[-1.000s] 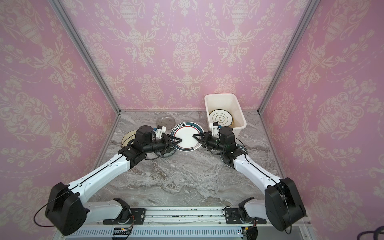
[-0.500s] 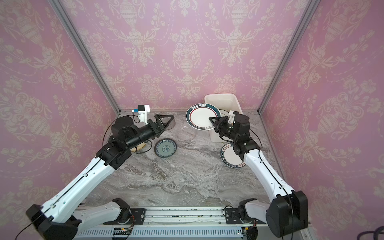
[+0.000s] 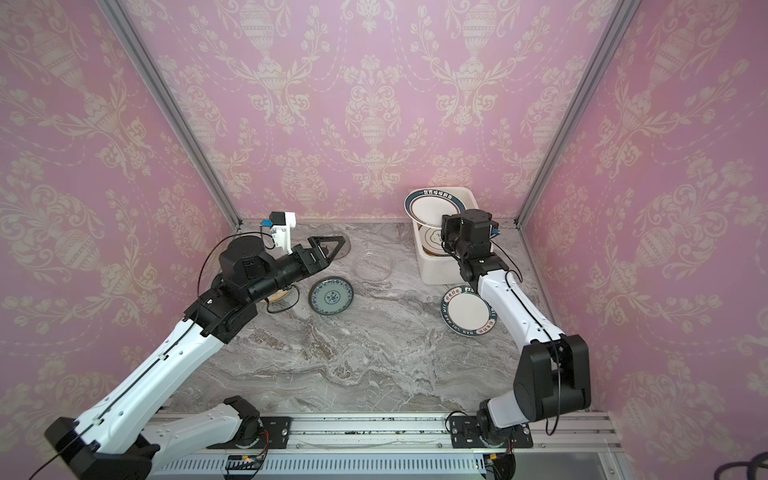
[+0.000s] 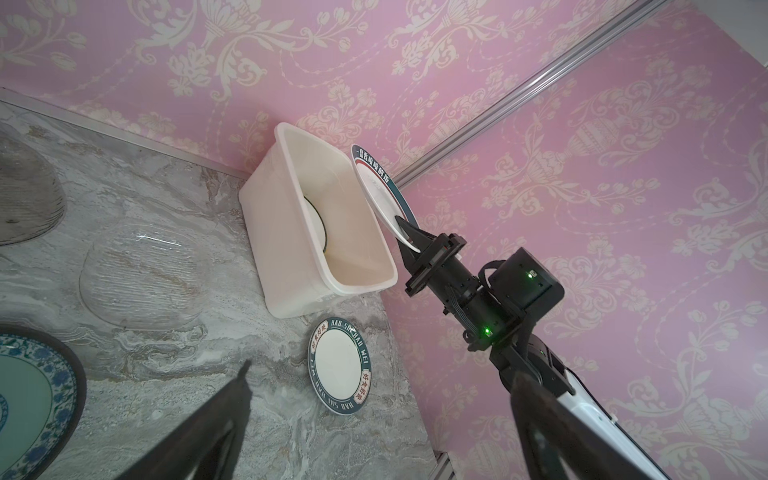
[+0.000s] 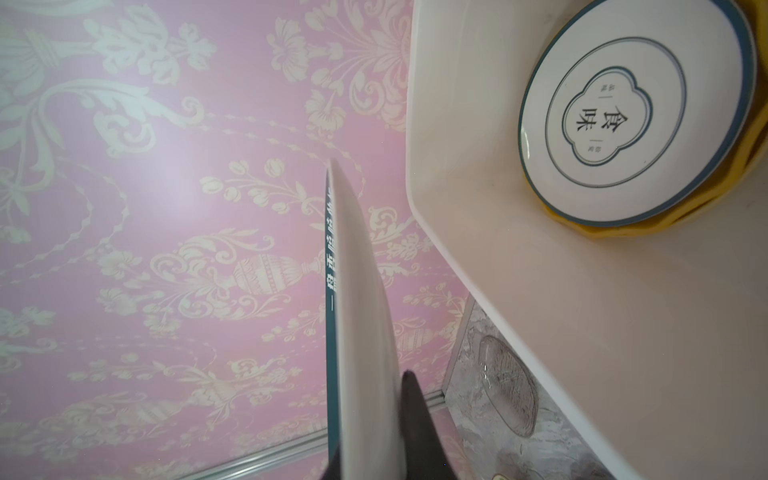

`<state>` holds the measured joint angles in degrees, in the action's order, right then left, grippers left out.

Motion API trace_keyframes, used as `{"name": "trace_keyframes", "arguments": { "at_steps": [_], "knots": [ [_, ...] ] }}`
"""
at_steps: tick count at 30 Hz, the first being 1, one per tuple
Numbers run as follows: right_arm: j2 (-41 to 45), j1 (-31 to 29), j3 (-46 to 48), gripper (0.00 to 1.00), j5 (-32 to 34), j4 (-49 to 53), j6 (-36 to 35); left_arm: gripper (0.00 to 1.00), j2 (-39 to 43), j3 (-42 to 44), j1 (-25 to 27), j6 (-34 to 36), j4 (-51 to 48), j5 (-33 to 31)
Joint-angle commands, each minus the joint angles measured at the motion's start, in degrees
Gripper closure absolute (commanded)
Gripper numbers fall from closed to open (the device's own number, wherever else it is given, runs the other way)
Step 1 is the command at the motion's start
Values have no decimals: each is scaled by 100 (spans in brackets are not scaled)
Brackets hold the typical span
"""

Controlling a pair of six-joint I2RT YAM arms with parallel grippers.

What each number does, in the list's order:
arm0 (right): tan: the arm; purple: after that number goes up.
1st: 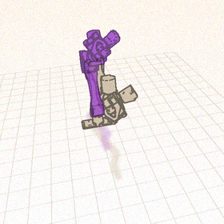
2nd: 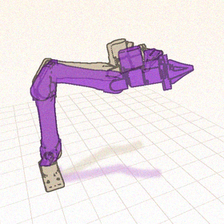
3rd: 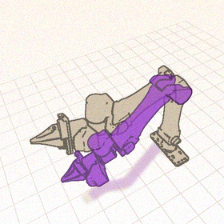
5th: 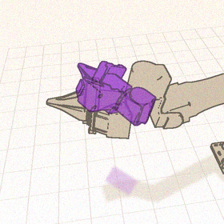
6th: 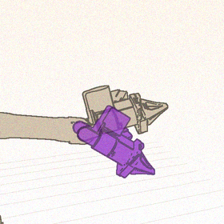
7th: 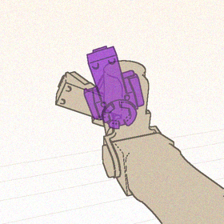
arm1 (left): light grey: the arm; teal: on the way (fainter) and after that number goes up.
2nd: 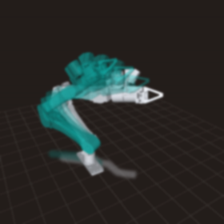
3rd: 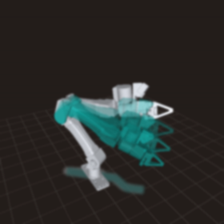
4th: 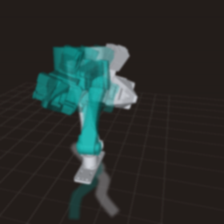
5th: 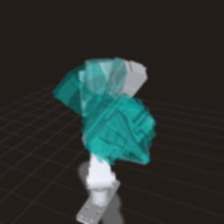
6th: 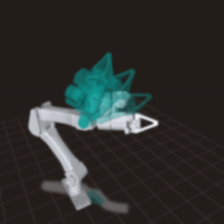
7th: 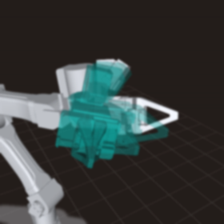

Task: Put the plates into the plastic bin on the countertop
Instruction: 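Carry the rimmed plate to the bin and lower it in with the right gripper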

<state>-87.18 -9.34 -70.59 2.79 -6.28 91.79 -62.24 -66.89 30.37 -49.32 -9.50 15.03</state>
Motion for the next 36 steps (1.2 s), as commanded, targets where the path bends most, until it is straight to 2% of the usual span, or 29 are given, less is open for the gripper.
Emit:
{"name": "trace_keyframes", "arguments": {
  "at_steps": [1,5,16,36],
  "knots": [
    [-223,12,-551,100,782,-5,165,1,47,-43,-114,350,-133,81],
    [-716,34,-859,100,1251,313,406,1,58,-9,-296,413,-205,247],
    [-2066,120,-1841,100,1500,837,684,1,3,86,-803,379,-331,652],
    [-2758,82,-2301,100,1812,1894,1163,1,-26,308,-1072,248,-389,914]
  ]
}}
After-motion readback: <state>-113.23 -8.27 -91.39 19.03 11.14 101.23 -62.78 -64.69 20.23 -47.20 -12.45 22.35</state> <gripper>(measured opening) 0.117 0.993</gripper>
